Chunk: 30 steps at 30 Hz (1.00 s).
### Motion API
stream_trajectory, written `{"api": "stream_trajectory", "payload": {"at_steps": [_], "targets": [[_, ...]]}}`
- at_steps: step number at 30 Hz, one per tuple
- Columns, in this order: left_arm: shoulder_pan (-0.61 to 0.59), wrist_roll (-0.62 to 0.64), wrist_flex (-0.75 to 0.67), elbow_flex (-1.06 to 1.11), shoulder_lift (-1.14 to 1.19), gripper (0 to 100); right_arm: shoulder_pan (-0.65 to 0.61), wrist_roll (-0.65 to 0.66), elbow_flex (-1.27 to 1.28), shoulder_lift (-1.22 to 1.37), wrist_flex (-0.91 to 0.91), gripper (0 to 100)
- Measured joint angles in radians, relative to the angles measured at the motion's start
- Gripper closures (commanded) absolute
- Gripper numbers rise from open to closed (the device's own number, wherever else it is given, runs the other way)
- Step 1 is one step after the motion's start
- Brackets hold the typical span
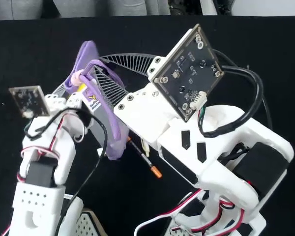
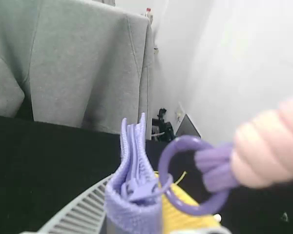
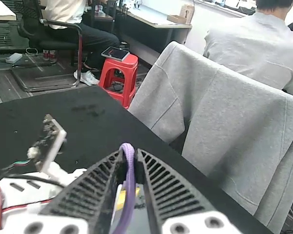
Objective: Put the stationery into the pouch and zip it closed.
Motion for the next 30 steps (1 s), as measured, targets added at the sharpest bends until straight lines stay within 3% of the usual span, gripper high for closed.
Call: {"api": "stream_trajectory", "payload": {"at_steps": [3, 10, 12, 20, 30], "targets": [[0.0, 0.0, 0.002, 0.041, -0.101, 97, 0.018, 0.0, 0.0, 0.0, -0.002, 98.8], [0.009, -0.058, 0.037, 0.089, -0.466, 97, 0.233, 0.0, 0.0, 0.0, -0.066, 98.8], [0.071, -0.146, 0.071, 0.087, -0.551, 97, 0.262, 0.0, 0.0, 0.0, -0.072, 98.8], [0.364, -0.617, 0.256, 0.078, -0.526, 97, 0.327, 0.0, 0.017, 0.0, -0.137, 98.8], [0.232, -0.677, 0.285, 0.063, -0.565, 97, 0.546, -0.049, 0.298, 0.002, -0.443, 98.8]]}}
